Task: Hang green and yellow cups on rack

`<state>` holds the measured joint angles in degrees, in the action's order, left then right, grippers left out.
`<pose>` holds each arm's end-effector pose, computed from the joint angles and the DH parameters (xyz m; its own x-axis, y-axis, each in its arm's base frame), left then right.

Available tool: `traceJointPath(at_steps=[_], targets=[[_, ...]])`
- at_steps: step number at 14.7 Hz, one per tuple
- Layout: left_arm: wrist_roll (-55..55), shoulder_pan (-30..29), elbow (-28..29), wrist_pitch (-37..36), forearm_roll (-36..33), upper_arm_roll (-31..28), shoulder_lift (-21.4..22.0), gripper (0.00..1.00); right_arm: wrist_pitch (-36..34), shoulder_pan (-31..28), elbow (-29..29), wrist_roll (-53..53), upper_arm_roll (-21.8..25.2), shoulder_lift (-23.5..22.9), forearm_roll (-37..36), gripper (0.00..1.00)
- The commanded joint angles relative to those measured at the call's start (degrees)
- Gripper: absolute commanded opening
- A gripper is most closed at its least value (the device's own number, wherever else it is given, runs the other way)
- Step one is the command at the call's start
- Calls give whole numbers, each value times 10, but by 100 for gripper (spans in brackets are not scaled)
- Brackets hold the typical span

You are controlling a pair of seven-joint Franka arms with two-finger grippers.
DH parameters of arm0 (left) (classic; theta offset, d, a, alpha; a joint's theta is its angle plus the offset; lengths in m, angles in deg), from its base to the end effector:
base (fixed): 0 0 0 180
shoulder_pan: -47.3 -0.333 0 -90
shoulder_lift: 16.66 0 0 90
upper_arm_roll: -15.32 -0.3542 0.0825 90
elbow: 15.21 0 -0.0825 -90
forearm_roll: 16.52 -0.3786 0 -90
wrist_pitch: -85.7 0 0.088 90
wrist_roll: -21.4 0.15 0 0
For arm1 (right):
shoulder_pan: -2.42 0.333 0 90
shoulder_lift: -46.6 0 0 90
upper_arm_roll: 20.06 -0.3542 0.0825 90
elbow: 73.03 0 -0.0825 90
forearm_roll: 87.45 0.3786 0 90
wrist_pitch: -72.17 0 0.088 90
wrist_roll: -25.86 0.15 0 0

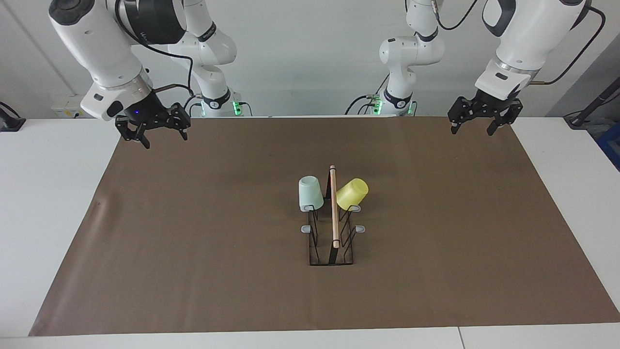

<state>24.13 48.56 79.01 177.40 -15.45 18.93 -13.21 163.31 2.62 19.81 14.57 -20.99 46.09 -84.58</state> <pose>0.5289 -0.0489 0.6203 0.9912 -0.1316 0.0168 -0.1319 -0.9912 0.0141 0.5503 0.0182 0.5936 0.9765 0.2139 -0.0280 0.2120 -0.9756 -0.0567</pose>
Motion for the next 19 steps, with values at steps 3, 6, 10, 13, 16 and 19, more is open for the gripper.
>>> traceJointPath(at_steps=[3, 6, 10, 13, 16, 19], targets=[[18, -19, -5, -26, 18, -4, 15, 100, -4, -7, -12, 8, -2, 2, -13, 100], [54, -19, 2, -19, 17, -3, 18, 100, -4, -9, -12, 8, -2, 2, -13, 100], [49, -21, -4, -18, 13, -3, 12, 100, -3, -14, -12, 7, -3, 2, -12, 100], [34, -21, -3, -14, 13, -3, 13, 100, -3, -13, -12, 7, -3, 2, -12, 100], [9, -34, -2, -12, 14, 11, 13, 100, -3, -13, -12, 7, -3, 2, -12, 100], [-5, -41, 0, -14, 14, 25, 14, 100, -2, -13, -12, 7, -3, 2, -12, 100]])
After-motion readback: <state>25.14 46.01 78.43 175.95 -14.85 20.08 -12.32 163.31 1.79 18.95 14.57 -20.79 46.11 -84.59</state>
